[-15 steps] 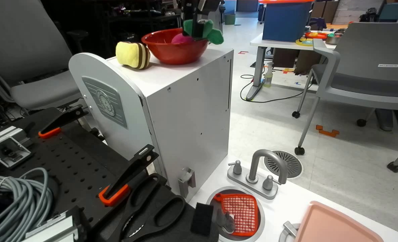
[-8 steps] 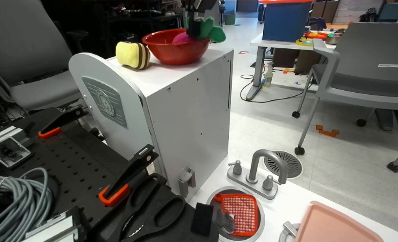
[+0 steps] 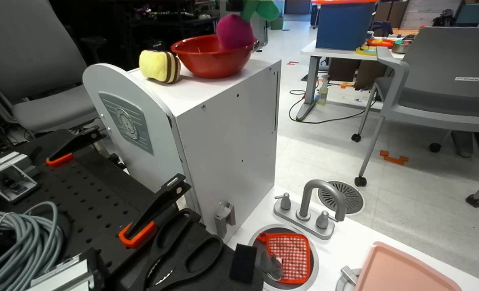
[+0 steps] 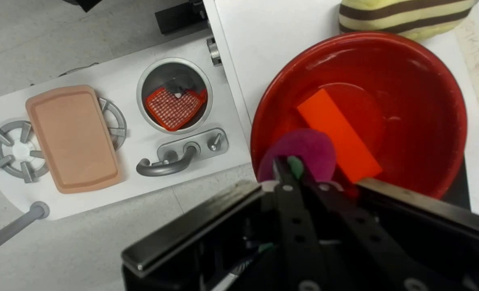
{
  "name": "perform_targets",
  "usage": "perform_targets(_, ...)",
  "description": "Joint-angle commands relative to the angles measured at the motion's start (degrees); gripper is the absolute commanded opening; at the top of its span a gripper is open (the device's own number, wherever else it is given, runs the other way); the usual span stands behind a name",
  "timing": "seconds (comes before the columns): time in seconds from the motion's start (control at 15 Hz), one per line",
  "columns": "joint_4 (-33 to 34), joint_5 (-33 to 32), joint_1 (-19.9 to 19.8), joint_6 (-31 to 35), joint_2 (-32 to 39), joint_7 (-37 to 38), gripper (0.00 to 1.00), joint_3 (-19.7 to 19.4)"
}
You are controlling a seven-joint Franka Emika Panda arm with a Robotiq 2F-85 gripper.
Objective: Remove the purple toy from the bowl and put it in the sink
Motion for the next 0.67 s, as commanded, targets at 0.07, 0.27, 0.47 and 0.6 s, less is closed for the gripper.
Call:
perform_targets(0.07,-3.65,-2.42,1.21,0.64,-7.47,3.32,0.01,0.67)
perform_targets(0.27,-5.45,-3.94,1.25,0.41,-10.76,5.62,0.01,0.75)
perform_targets(0.47,-7.9,-4.96,0.6,-0.22,-13.57,8.03,0.01,0.46)
perform_targets(0.6,-9.59,-5.4,-0.09,-0.65,-15.17,9.56,0.01,0.13)
